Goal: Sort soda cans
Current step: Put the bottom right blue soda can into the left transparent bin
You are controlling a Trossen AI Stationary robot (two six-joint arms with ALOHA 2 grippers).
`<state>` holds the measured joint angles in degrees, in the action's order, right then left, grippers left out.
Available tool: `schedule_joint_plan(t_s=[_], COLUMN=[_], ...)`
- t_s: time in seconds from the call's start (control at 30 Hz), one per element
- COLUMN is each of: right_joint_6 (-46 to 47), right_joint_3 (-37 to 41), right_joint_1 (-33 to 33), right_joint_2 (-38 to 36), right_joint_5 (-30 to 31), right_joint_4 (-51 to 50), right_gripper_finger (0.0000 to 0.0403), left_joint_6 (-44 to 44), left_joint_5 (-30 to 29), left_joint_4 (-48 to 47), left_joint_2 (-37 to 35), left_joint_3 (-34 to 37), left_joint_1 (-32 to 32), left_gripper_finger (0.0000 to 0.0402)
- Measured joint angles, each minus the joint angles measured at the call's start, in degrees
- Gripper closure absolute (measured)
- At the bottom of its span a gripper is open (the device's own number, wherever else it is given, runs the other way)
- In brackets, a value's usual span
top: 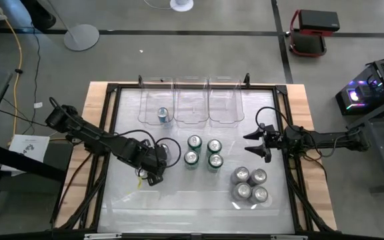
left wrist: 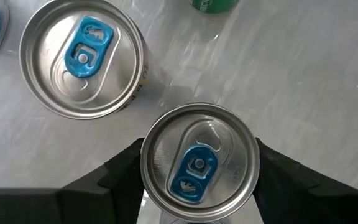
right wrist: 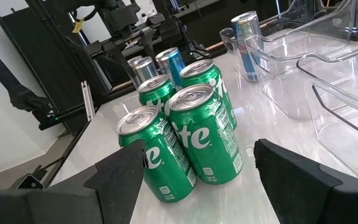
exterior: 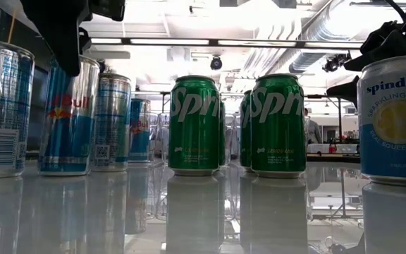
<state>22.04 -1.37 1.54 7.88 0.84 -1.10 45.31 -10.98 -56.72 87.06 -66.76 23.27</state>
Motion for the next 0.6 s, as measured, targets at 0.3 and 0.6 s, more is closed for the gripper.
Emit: schedule_joint_plan(t_s=[0.3, 0.6], right_joint_6=[0.0, 0.0], right_joint_3=[0.0, 0.0], right_joint_1=[0.0, 0.0], right_joint_2=[0.0, 0.0], right_joint_5=[0.0, 0.0], right_joint_4=[0.0, 0.0], right_gripper_finger=[0.0112, 0.0112], left_joint_6=[-6.8, -14.8], left_joint_5=[7.0, -3.5], left_joint_4=[-5.2, -17.5], left_joint_2=[0.1, 0.1], left_joint_3=[-8.6, -25.5], left_joint_1=[0.0, -3.5], left_gripper_finger=[0.0176, 0.0176])
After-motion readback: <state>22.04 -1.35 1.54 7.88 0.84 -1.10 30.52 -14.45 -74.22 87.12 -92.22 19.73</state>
